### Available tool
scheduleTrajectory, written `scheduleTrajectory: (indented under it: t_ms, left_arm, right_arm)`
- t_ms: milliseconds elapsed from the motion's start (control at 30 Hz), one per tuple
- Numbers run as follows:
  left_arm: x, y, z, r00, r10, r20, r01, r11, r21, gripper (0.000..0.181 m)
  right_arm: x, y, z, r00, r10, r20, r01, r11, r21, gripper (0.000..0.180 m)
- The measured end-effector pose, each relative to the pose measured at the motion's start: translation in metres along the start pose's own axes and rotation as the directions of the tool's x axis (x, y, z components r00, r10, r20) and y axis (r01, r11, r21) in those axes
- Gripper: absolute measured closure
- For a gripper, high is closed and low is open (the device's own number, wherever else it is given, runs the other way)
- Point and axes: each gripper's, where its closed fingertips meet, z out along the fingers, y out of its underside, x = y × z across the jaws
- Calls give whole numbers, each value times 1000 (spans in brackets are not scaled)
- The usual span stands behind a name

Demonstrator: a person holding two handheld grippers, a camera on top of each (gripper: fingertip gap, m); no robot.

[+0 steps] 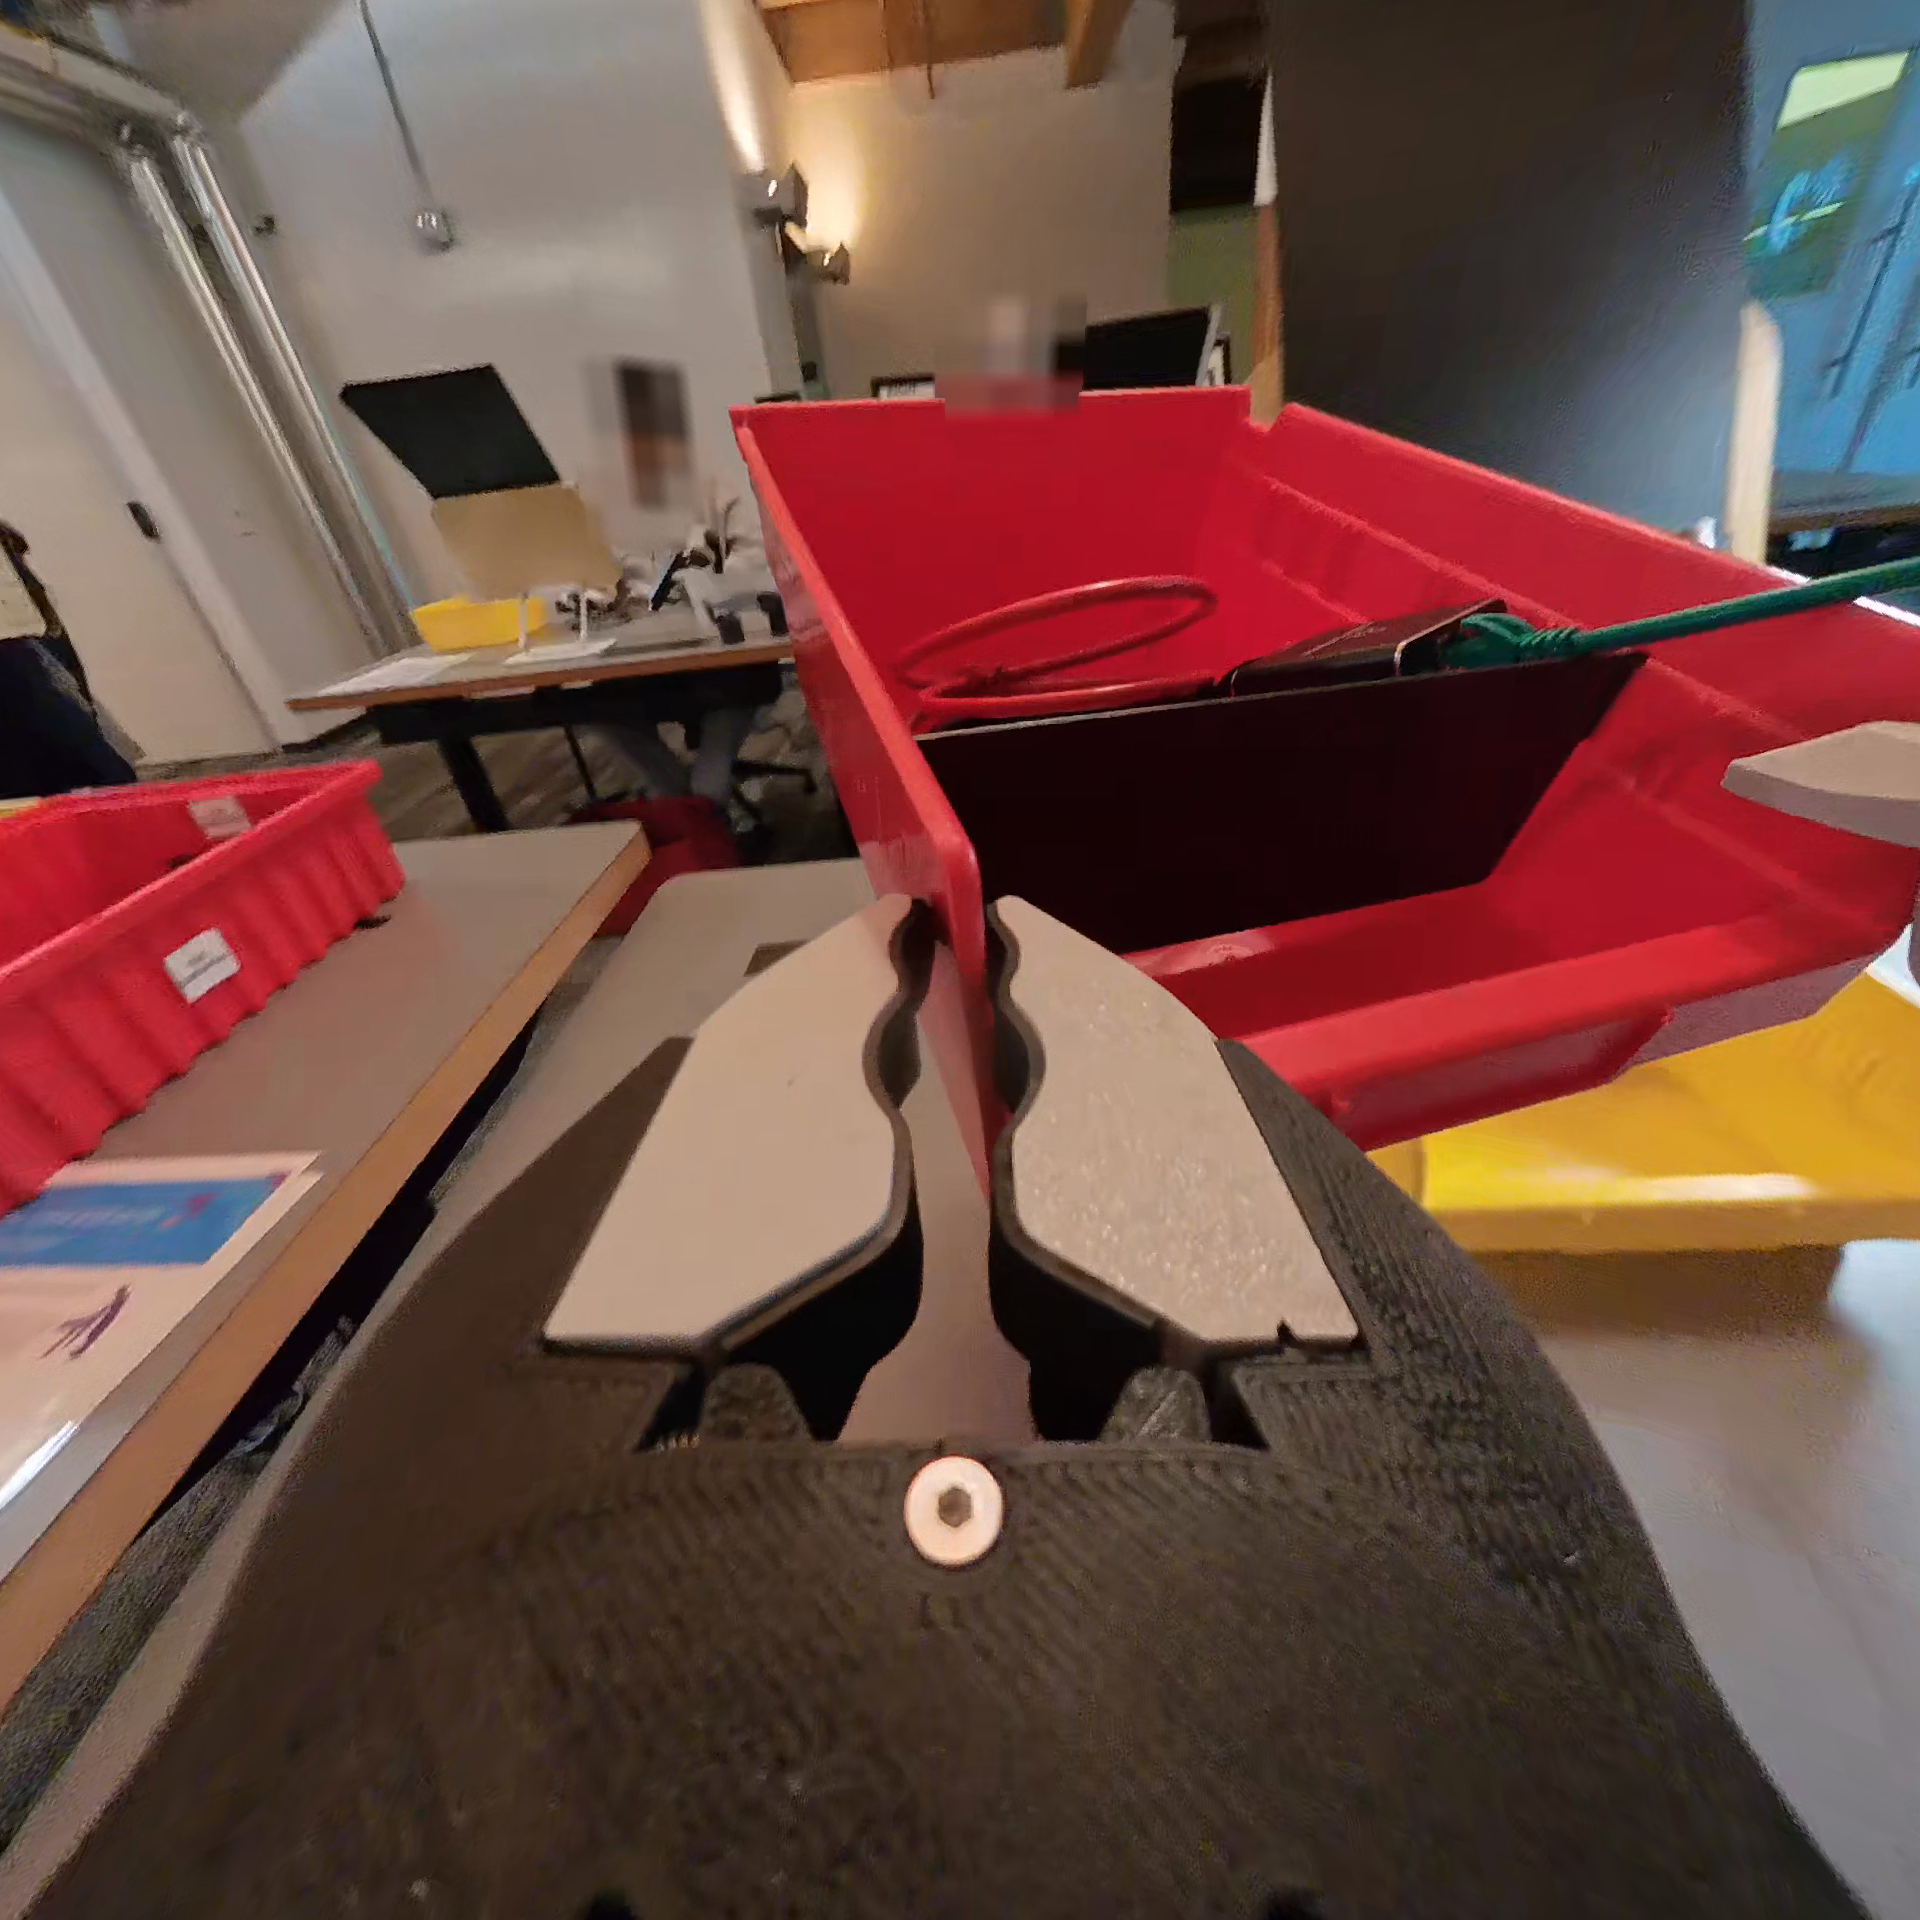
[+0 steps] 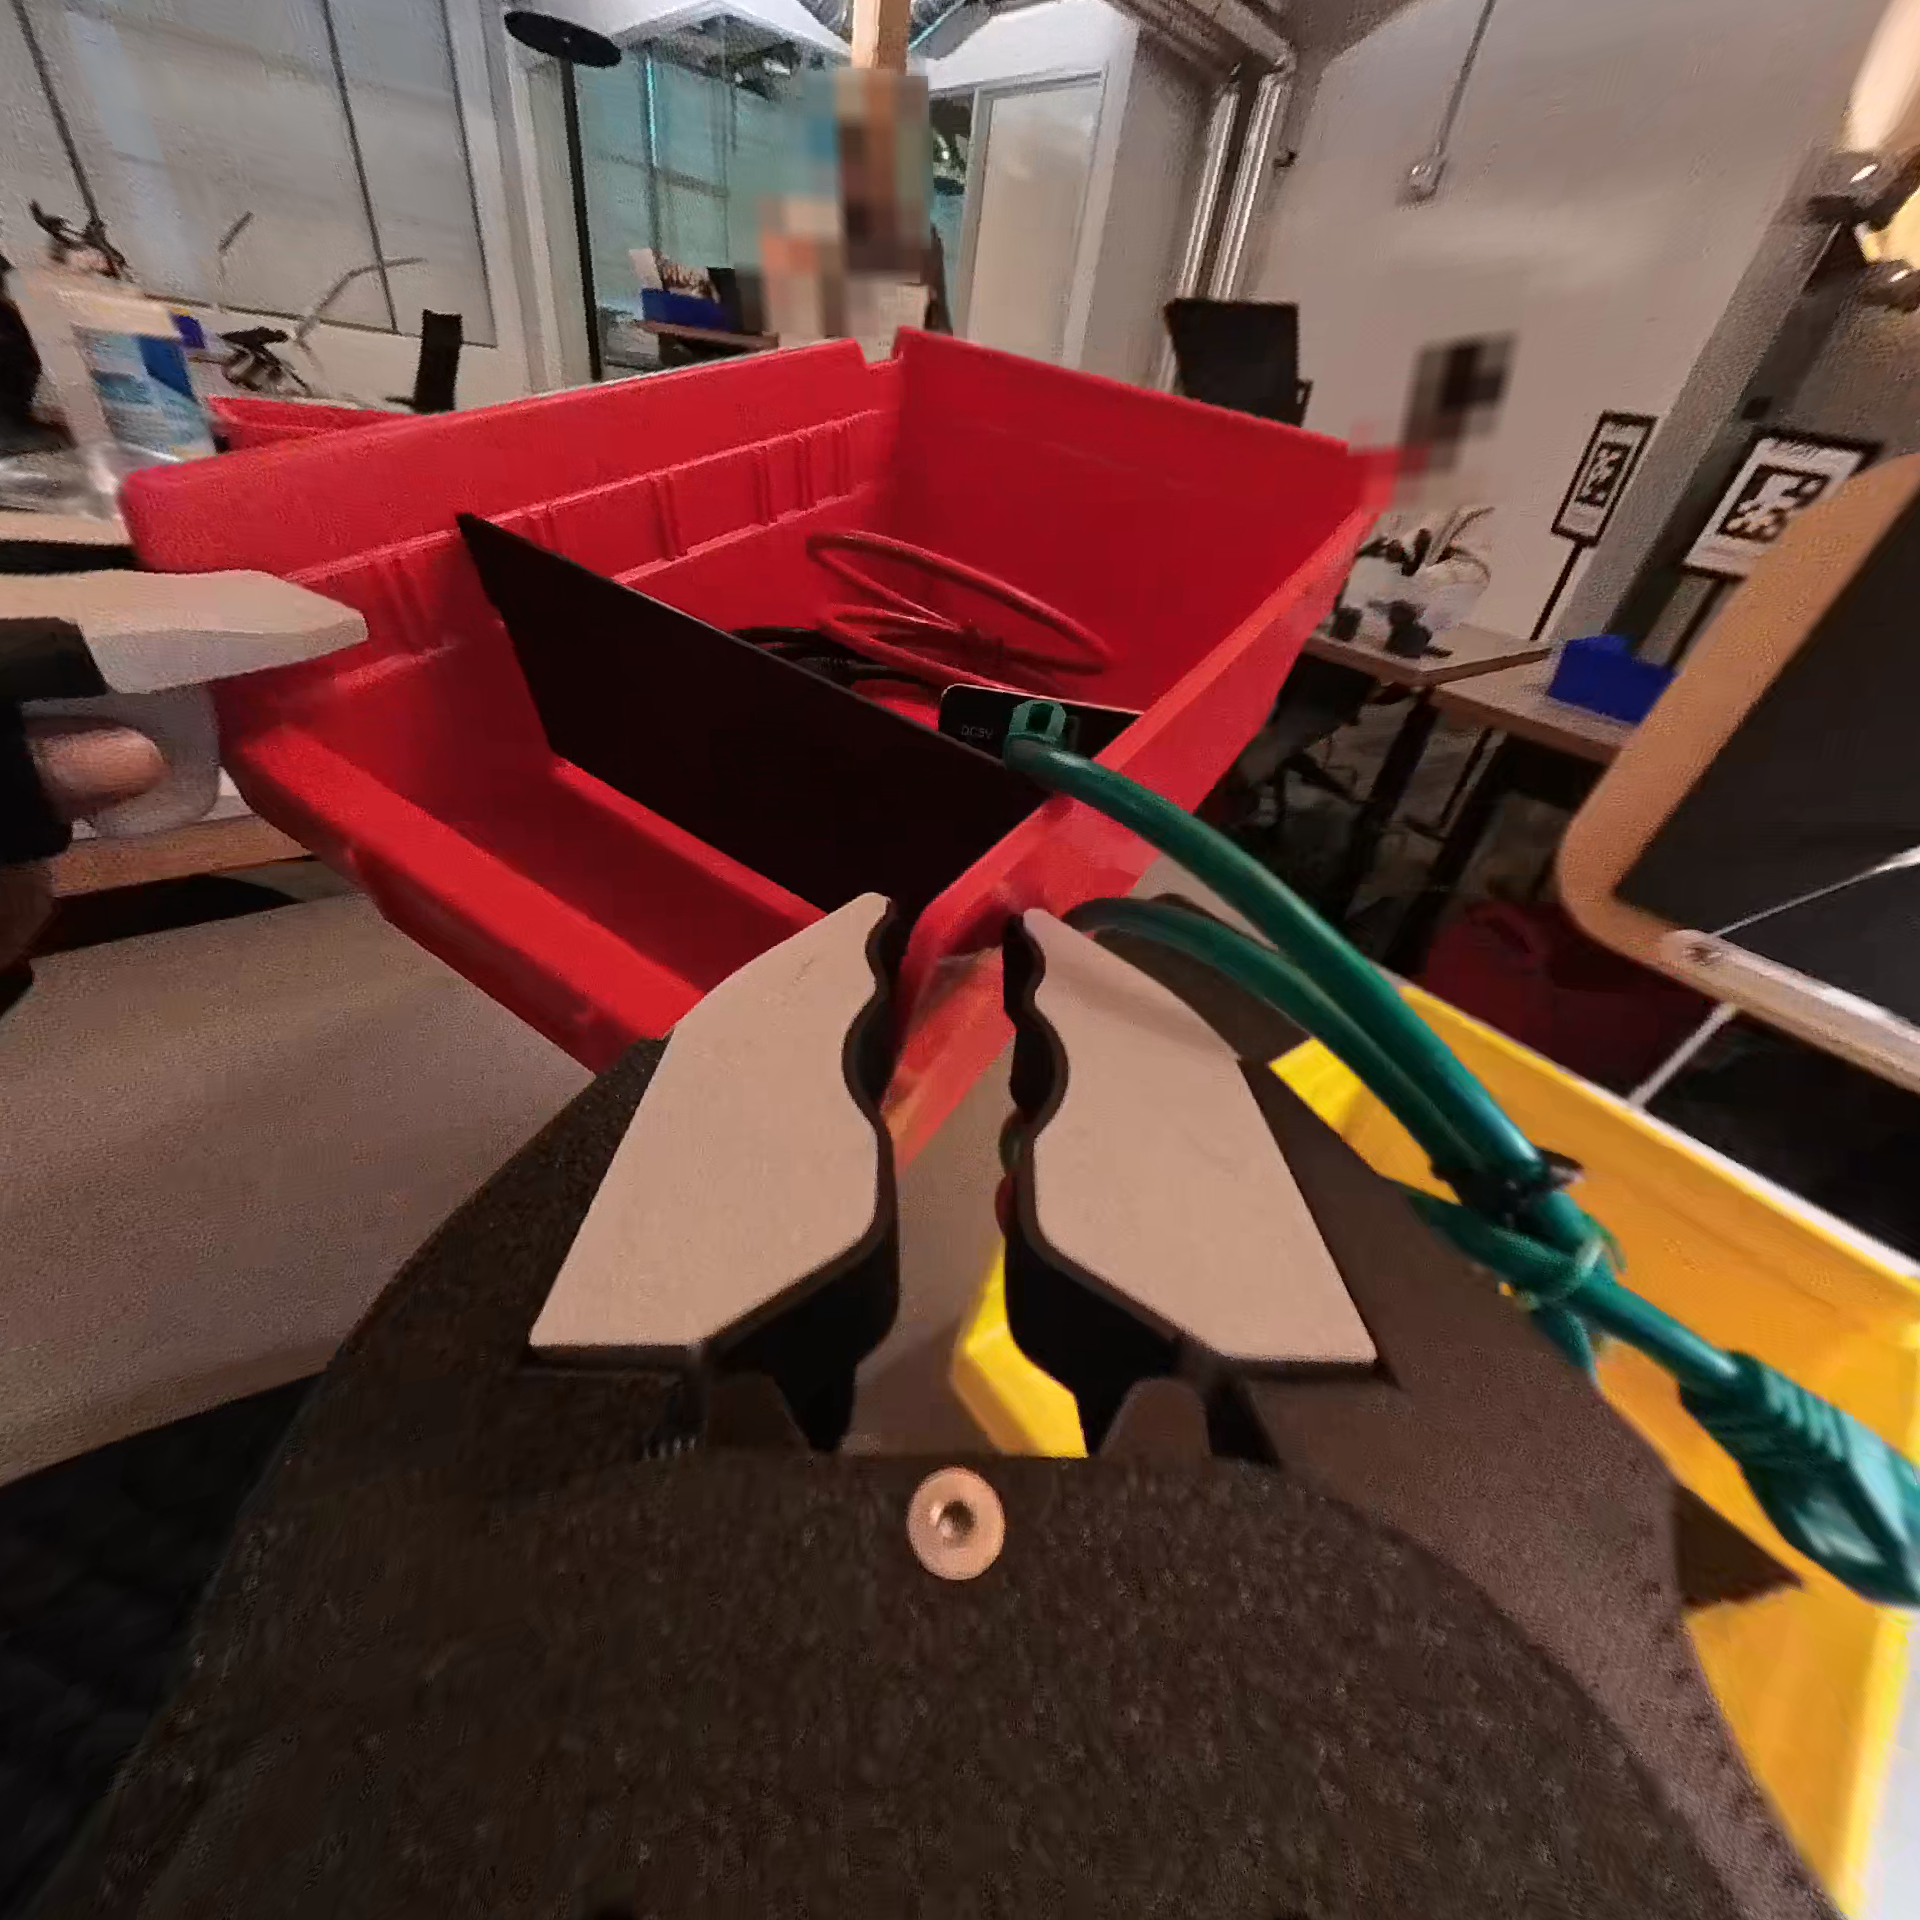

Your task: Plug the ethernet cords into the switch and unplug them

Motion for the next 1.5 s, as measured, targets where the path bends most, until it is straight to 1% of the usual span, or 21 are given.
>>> scheduleTrajectory:
  t_ms: [100,167,333,400,500,533,633,667,733,800,900,933,1033,1100,1167,1200,1233,1267,1367,1467,1500]
  left_arm:
    - [-23,33,-5,997,-67,-28,67,998,-22,170]
    - [-35,61,-3,995,-93,-23,91,994,-54,171]
    - [-41,130,17,981,-186,-55,176,972,-158,172]
    - [-35,146,25,981,-181,-63,168,970,-175,171]
    - [-21,148,37,980,-182,-78,169,975,-142,170]
    - [-14,150,40,982,-163,-98,146,976,-161,167]
    - [1,164,47,982,-96,-162,44,954,-295,153]
    - [2,162,47,982,-85,-167,33,956,-293,145]
    - [3,148,43,983,-25,-180,-23,964,-263,142]
    - [9,133,34,971,86,-221,-140,960,-242,137]
    - [52,132,21,867,194,-459,-335,908,-250,136]
    - [67,141,18,819,208,-536,-403,872,-277,133]
    - [95,181,19,665,290,-688,-639,697,-324,118]
    - [100,205,27,569,358,-740,-764,562,-316,117]
    - [106,224,34,501,349,-792,-824,473,-313,115]
    - [107,231,38,471,354,-808,-848,435,-304,122]
    - [107,238,42,438,359,-824,-871,396,-290,132]
    - [110,242,43,411,347,-843,-883,381,-274,137]
    - [122,239,44,388,324,-863,-874,426,-233,147]
    - [130,223,41,434,283,-855,-805,548,-227,147]
    - [129,218,39,436,278,-856,-794,567,-221,146]
  right_arm:
    - [-24,40,24,997,55,52,-52,997,-50,162]
    - [-38,71,35,996,51,68,-43,994,-102,161]
    - [-49,143,46,996,50,74,-30,966,-256,160]
    - [-46,161,44,998,33,56,-16,961,-278,159]
    - [-37,176,35,1000,20,15,-14,951,-310,159]
    - [-33,176,30,999,28,19,-21,948,-319,157]
    - [-43,171,-1,982,120,143,-64,936,-347,146]
    - [-50,170,-18,969,139,202,-56,927,-372,145]
    - [-49,160,-54,952,131,278,-23,933,-360,146]
    - [-25,152,-84,951,47,306,67,933,-353,146]
    - [36,164,-106,943,-136,304,270,846,-459,142]
    - [54,173,-108,935,-188,301,325,795,-512,133]
    - [74,209,-103,898,-256,358,435,642,-632,116]
    - [83,228,-87,855,-355,378,518,552,-653,116]
    - [94,240,-70,812,-446,376,569,463,-679,117]
    - [99,246,-65,786,-483,386,594,413,-691,120]
    - [103,250,-61,765,-511,391,610,381,-695,133]
    - [107,252,-59,762,-519,387,610,376,-698,144]
    - [116,254,-68,763,-507,402,616,378,-691,144]
    - [142,256,-96,750,-541,381,608,336,-719,146]
    - [148,258,-107,764,-526,374,594,346,-726,145]
